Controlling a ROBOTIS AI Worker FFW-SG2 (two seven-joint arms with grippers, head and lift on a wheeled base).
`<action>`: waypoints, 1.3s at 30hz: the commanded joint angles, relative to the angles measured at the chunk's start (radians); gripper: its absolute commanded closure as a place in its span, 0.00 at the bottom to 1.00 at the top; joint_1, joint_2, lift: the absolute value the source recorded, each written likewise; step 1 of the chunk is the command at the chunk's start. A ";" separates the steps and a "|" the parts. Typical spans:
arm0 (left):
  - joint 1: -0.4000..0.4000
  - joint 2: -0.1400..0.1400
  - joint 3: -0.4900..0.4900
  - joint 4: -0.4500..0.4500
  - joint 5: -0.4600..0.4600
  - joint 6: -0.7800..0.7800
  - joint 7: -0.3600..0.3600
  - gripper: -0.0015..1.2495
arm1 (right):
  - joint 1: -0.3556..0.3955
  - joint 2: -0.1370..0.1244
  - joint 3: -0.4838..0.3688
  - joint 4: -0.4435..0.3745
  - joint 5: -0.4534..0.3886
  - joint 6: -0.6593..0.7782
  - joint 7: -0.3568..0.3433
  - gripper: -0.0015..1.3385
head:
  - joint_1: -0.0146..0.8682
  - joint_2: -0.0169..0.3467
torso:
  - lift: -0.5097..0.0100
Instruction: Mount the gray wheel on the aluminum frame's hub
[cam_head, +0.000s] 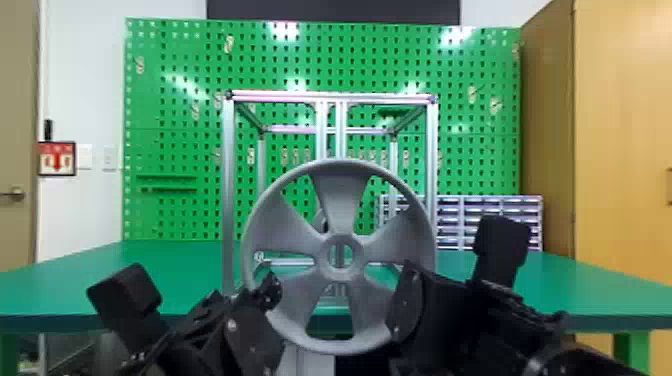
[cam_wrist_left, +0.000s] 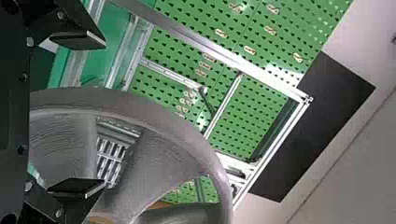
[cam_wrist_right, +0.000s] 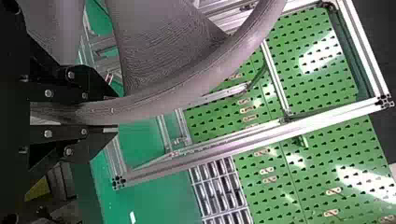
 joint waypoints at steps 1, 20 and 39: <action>-0.022 -0.006 -0.010 0.023 -0.008 -0.031 0.000 0.20 | 0.001 0.001 0.004 0.000 -0.001 -0.002 0.000 0.84 | 0.01 0.06 | 0.02; -0.056 -0.031 -0.011 0.069 -0.047 -0.069 0.000 0.39 | 0.006 0.001 0.013 0.000 -0.015 -0.011 0.000 0.84 | 0.01 0.06 | 0.02; -0.056 -0.036 -0.003 0.073 -0.079 -0.069 0.012 0.70 | 0.006 0.001 0.016 0.000 -0.020 -0.017 0.000 0.84 | 0.01 0.06 | 0.02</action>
